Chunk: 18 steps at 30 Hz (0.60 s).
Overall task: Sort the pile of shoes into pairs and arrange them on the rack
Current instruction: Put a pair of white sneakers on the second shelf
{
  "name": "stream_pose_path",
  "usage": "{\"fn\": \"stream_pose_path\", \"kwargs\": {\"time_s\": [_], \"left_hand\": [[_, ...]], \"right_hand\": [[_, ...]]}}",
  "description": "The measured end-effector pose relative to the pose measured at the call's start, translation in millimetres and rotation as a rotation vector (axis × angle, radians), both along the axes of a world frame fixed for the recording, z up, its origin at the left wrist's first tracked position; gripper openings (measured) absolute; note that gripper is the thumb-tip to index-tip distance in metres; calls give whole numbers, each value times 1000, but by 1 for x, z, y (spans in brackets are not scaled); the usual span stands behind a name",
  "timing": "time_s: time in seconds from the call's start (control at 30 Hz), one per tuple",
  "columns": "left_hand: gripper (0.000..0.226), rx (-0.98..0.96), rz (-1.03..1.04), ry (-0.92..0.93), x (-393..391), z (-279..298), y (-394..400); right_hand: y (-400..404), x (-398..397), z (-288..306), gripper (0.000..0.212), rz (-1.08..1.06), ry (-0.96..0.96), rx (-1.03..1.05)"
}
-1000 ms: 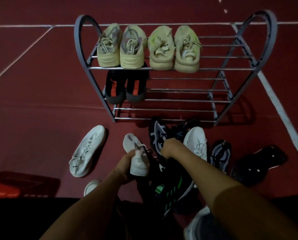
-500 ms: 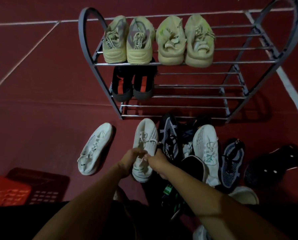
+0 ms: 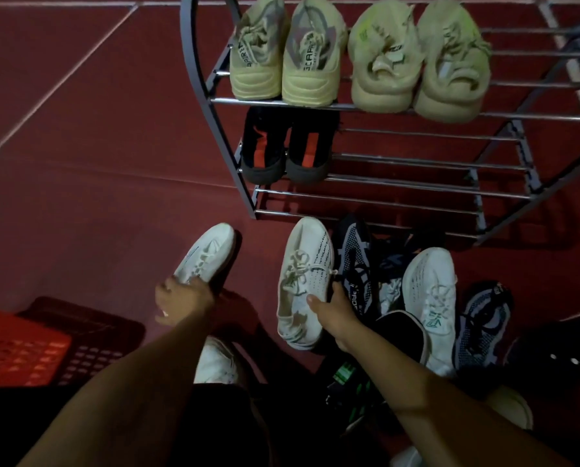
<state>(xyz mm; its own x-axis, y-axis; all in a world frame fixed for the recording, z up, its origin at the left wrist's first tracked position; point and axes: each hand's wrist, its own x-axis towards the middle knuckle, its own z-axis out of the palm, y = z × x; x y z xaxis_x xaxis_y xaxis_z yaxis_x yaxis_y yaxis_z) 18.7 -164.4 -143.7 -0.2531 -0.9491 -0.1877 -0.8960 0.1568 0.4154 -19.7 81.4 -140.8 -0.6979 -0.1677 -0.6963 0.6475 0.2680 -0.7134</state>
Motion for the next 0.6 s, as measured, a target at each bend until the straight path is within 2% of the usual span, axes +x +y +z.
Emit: {"fn": "stream_pose_path", "kwargs": {"time_s": [0.03, 0.1, 0.17, 0.27, 0.33, 0.4, 0.53, 0.6], "left_hand": [[61, 76, 21, -64, 5, -5, -9], [76, 110, -65, -212, 13, -8, -7], [65, 34, -137, -287, 16, -11, 7], [44, 0, -117, -295, 18, -18, 18], [45, 105, -82, -293, 19, -22, 19], [56, 204, -105, -233, 20, -26, 29], [62, 41, -353, -229, 23, -31, 83], [57, 37, -343, -119, 22, -24, 106]], "right_hand": [[-1, -1, -3, 74, 18, 0, 7], [-2, -2, -10, 74, 42, -8, 30], [-4, -3, -14, 74, 64, -10, 52], [-9, -2, -14, 72, 96, -23, 66], [-8, -1, -9, 72, 92, -31, 68], [-7, -1, -5, 74, 80, -48, 58], [-7, 1, -2, 75, 60, -51, 47], [-5, 5, 2, 75, 66, -43, 50]]}}
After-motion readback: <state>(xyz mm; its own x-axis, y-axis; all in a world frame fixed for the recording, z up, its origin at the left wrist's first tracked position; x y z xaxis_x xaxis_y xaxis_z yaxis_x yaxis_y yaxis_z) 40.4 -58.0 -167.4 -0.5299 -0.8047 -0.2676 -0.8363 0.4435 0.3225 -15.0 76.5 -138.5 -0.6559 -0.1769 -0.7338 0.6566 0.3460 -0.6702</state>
